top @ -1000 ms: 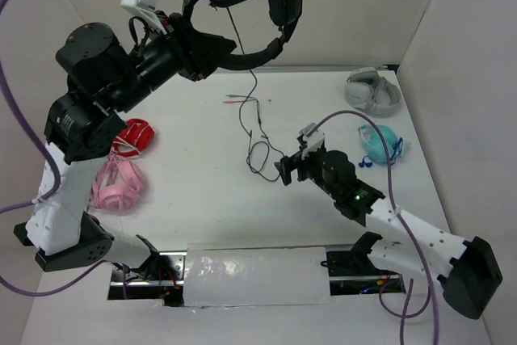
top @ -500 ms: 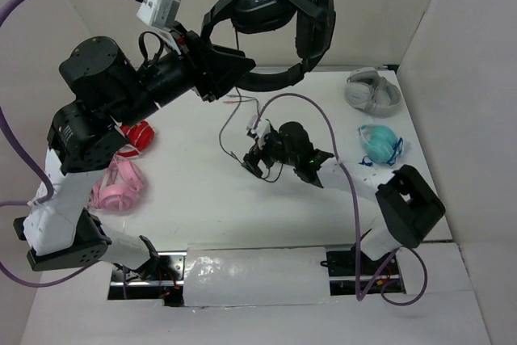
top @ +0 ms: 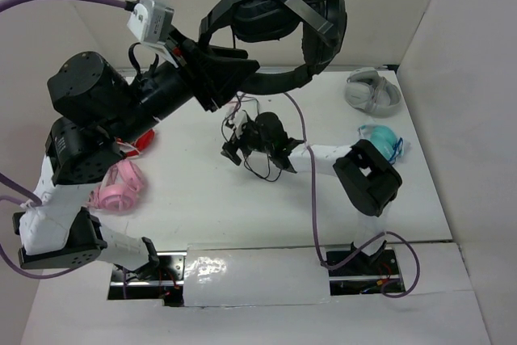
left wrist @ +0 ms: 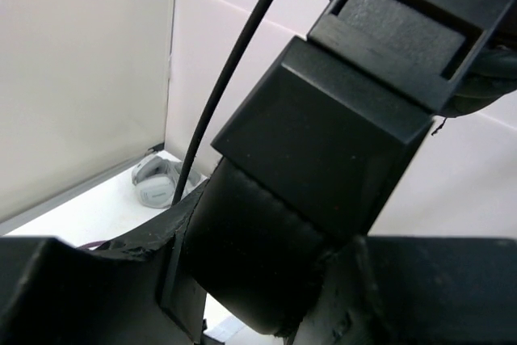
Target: Wrap the headphones
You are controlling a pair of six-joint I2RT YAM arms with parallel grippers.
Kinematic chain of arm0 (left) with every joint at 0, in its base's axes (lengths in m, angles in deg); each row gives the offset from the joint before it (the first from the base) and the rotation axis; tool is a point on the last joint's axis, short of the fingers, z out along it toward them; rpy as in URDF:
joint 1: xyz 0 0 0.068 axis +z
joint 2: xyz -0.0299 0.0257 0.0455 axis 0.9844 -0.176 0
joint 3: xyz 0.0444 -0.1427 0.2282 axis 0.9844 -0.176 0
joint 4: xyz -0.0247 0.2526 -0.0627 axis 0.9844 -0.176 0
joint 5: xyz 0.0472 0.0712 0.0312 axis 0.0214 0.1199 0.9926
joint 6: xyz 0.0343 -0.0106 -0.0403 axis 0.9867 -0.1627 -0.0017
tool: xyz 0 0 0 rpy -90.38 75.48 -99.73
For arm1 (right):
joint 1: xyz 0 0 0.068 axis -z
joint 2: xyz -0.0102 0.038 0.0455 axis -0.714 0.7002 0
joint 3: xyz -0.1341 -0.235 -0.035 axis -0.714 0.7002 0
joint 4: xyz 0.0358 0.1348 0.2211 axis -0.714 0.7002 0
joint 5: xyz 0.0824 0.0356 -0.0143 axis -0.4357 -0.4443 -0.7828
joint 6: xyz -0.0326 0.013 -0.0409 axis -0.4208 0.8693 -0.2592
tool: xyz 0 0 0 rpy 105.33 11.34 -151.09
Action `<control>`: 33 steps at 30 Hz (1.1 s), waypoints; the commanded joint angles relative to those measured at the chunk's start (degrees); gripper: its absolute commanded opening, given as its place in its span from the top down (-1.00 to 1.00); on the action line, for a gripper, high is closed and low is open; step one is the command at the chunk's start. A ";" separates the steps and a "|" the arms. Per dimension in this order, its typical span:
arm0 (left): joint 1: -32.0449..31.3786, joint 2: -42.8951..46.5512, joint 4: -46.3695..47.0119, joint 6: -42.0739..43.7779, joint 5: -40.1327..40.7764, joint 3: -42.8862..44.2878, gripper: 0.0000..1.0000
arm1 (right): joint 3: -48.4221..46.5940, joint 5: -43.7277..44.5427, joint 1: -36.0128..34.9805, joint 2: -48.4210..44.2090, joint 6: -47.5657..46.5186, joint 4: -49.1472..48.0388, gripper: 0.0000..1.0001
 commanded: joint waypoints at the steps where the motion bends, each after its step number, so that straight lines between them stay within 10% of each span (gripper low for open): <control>1: -1.24 2.58 6.95 1.00 3.15 0.30 1.00 | -3.43 -1.05 -0.23 1.29 2.95 -7.94 -0.87; 6: -1.95 3.81 8.09 1.87 4.74 -1.54 1.00 | -8.61 -2.29 -0.32 3.23 4.18 -3.56 -0.24; 7: -1.86 4.16 8.18 2.13 5.35 -1.80 1.00 | -10.36 -2.81 -0.06 3.75 4.71 -0.51 0.32; 10: -1.95 5.30 10.71 4.24 11.31 -4.25 1.00 | -14.75 -9.04 1.34 3.41 4.80 12.11 1.00; 16: 0.67 5.48 23.03 13.47 26.27 -12.96 1.00 | 6.11 -5.37 1.70 -10.46 18.54 6.65 1.00; 21: 13.85 -3.02 7.94 3.91 20.13 -4.46 1.00 | 24.65 11.87 -1.80 -26.17 31.23 7.41 1.00; 26: 32.18 -8.31 -7.69 -7.75 -2.11 0.57 1.00 | 32.50 30.27 -3.75 -39.37 45.02 19.70 1.00; 33: 50.77 -4.55 -5.89 -12.64 -39.60 -11.11 1.00 | 31.46 38.23 7.13 -44.32 49.01 31.51 1.00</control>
